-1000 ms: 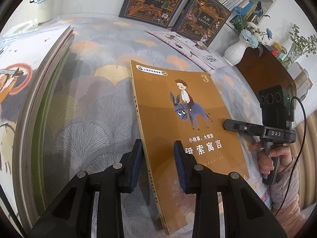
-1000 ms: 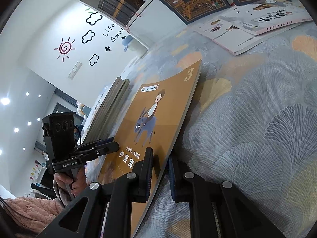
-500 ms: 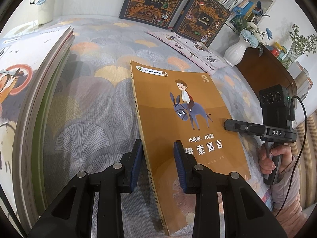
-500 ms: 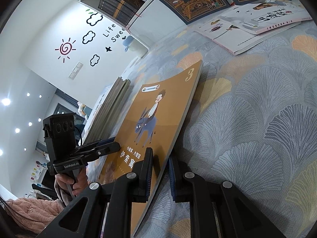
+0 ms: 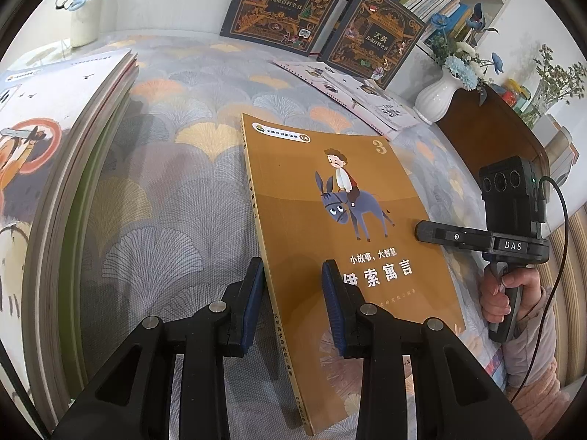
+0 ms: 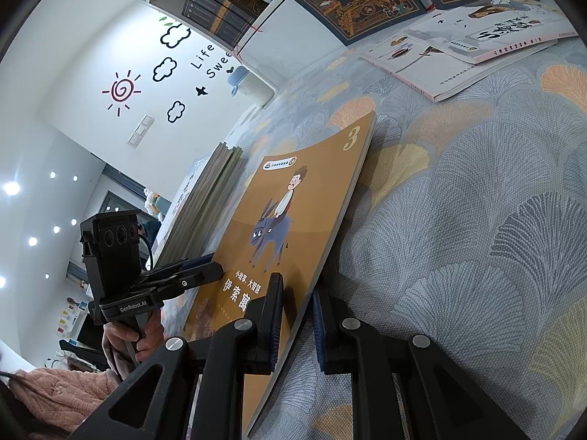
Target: Organize books
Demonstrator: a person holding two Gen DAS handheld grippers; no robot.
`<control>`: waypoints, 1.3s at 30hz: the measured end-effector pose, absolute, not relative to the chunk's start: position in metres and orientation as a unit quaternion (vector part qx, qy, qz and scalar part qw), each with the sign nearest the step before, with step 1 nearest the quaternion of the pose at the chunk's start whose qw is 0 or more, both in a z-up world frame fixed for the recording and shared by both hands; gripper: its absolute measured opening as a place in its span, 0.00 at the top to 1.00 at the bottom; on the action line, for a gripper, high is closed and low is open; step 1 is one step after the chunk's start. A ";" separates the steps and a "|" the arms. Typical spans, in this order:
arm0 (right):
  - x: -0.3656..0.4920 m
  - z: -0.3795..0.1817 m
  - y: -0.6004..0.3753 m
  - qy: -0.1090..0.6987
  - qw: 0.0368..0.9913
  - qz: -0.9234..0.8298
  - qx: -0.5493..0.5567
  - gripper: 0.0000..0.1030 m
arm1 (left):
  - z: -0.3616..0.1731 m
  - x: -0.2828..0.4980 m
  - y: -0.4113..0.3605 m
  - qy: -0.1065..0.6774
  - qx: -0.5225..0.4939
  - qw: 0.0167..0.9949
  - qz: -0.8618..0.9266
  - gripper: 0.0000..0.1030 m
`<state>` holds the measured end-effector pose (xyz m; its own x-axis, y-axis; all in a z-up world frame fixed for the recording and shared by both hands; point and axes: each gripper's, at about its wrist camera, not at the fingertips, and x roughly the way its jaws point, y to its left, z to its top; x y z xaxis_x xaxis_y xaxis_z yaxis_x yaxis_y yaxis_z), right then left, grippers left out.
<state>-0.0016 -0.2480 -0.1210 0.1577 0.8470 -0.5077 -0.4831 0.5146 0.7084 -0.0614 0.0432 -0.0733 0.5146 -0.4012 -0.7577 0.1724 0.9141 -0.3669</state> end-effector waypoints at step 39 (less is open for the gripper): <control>-0.030 -0.098 -0.235 0.460 0.762 0.427 0.160 0.86 | -0.065 -0.072 0.049 0.466 -0.169 0.854 -0.160 0.71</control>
<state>-0.0297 -0.2354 -0.0979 0.2129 0.7981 -0.5636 -0.5037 0.5840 0.6366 -0.0721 0.0493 -0.0647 0.5147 -0.4298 -0.7419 0.1156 0.8922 -0.4366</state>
